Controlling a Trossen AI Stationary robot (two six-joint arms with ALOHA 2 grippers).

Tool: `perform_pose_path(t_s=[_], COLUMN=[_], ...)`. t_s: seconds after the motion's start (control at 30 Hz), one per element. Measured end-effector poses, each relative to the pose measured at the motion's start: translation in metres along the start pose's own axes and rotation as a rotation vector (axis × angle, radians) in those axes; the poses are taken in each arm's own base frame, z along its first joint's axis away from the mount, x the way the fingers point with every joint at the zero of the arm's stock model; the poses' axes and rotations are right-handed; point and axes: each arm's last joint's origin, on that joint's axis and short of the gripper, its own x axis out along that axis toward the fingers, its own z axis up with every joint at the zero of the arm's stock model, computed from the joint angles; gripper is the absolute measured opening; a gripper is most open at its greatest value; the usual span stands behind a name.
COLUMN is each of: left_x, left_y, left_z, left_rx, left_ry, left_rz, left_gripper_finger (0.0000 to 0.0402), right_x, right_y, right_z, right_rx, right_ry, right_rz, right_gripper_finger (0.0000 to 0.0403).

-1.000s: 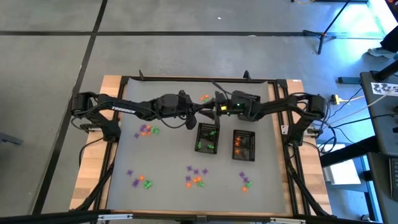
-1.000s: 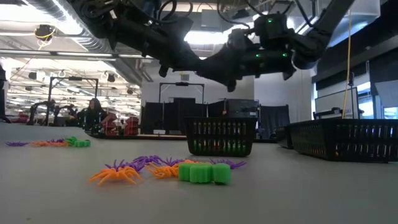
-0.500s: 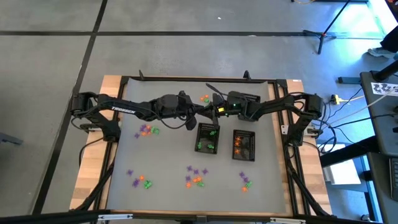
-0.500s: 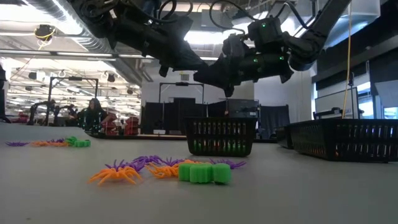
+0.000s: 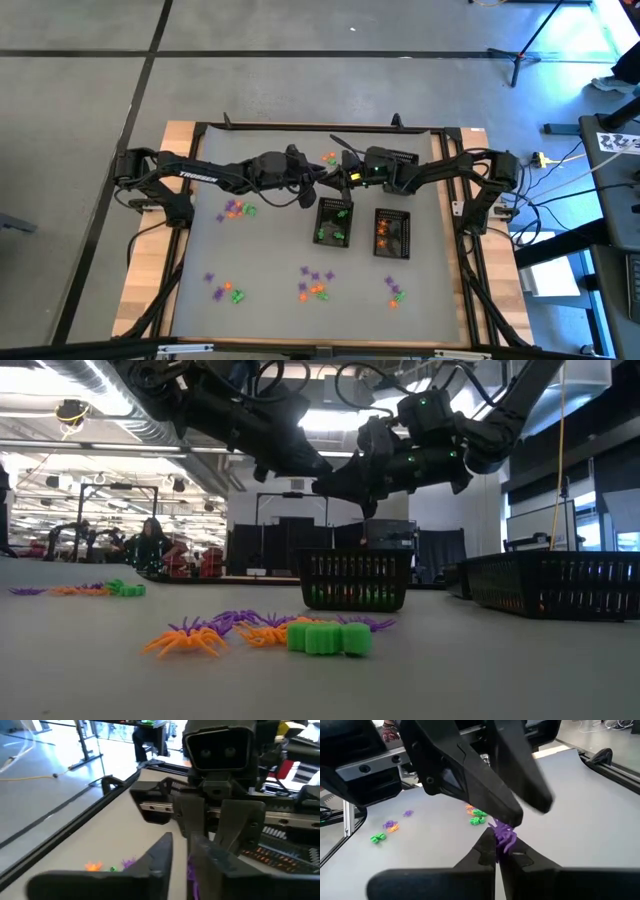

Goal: Sort Halloween decoration
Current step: Put the purple spider toy into the top bin

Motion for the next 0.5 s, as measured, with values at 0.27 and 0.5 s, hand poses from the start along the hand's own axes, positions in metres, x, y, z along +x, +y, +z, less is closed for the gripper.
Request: perform_pose_path(t_s=[0.27,0.5], left_x=[-0.001,-0.008], left_y=[0.005,0.007], left_z=[0.000,0.004], left_rx=[0.052,0.053], left_ry=[-0.007,-0.001], left_rz=[0.171,0.269], left_gripper_finger=[0.0150,0.0158], right_x=[-0.013,-0.039], right_y=[-0.013,-0.014], right_z=[0.004,0.019], right_rx=[0.038,0.038], right_ry=[0.065,0.171], right_rz=[-0.062,-0.125], right_gripper_finger=[0.0003,0.0002])
